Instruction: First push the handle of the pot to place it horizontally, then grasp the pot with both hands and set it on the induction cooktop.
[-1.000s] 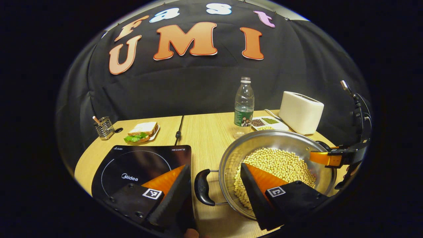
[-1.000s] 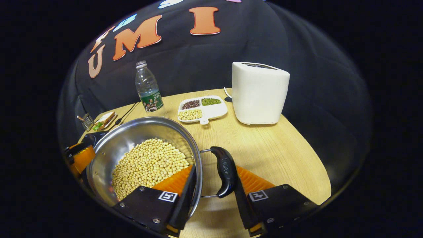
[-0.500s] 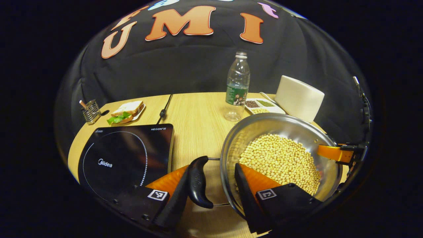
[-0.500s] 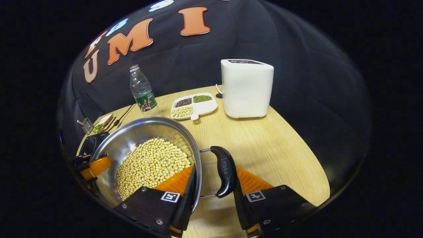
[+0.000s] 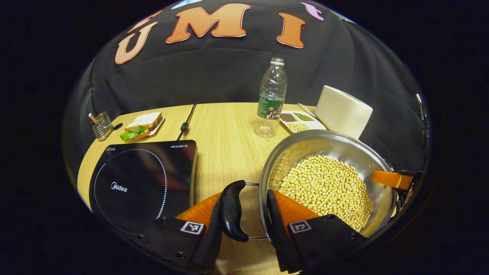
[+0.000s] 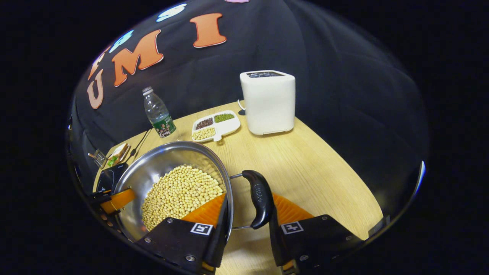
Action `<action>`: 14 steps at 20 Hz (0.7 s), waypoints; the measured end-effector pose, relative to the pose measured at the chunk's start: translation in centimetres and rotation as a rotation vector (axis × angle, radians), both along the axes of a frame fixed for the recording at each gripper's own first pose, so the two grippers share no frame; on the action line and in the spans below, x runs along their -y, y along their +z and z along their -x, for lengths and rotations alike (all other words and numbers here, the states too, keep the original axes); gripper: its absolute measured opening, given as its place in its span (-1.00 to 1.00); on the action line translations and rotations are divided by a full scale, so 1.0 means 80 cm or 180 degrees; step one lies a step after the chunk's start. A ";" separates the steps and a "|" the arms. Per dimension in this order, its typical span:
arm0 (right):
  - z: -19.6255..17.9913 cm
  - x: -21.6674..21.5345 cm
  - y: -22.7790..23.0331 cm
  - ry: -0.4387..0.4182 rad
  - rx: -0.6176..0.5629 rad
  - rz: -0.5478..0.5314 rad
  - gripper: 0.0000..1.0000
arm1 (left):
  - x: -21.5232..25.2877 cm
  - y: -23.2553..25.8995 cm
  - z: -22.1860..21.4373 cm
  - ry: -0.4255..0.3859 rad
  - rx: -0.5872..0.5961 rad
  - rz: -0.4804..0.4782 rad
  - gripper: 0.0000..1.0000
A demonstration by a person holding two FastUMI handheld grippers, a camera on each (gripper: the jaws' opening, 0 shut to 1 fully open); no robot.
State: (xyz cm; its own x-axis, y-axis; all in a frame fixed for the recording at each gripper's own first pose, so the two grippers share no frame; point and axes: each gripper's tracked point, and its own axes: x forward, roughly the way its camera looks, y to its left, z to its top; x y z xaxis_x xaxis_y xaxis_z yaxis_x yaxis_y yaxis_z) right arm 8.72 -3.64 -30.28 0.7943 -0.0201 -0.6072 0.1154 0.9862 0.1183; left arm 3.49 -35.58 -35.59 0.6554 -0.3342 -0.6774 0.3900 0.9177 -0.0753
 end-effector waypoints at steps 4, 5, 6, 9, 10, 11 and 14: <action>0.020 -0.015 0.060 -0.0034 0.0244 -0.0046 0.00 | -0.016 0.066 0.001 -0.0013 0.0239 0.0082 0.31; 0.024 -0.025 0.074 -0.0018 0.0279 -0.0039 0.00 | -0.026 0.079 0.000 -0.0002 0.0257 0.0098 0.31; 0.027 -0.035 0.088 -0.0003 0.0312 -0.0034 0.00 | -0.038 0.093 -0.002 0.0019 0.0265 0.0115 0.32; 0.031 -0.077 0.125 0.0088 0.0400 -0.0023 0.00 | -0.079 0.129 -0.006 0.0113 0.0335 0.0152 0.25; 0.031 -0.095 0.134 0.0129 0.0416 -0.0031 0.00 | -0.097 0.137 -0.010 0.0157 0.0359 0.0152 0.38; 0.031 -0.113 0.138 0.0170 0.0420 -0.0050 0.00 | -0.116 0.143 -0.013 0.0188 0.0374 0.0131 0.31; 0.034 -0.170 0.143 0.0299 0.0401 -0.0135 0.00 | -0.176 0.157 -0.024 0.0302 0.0393 0.0028 0.31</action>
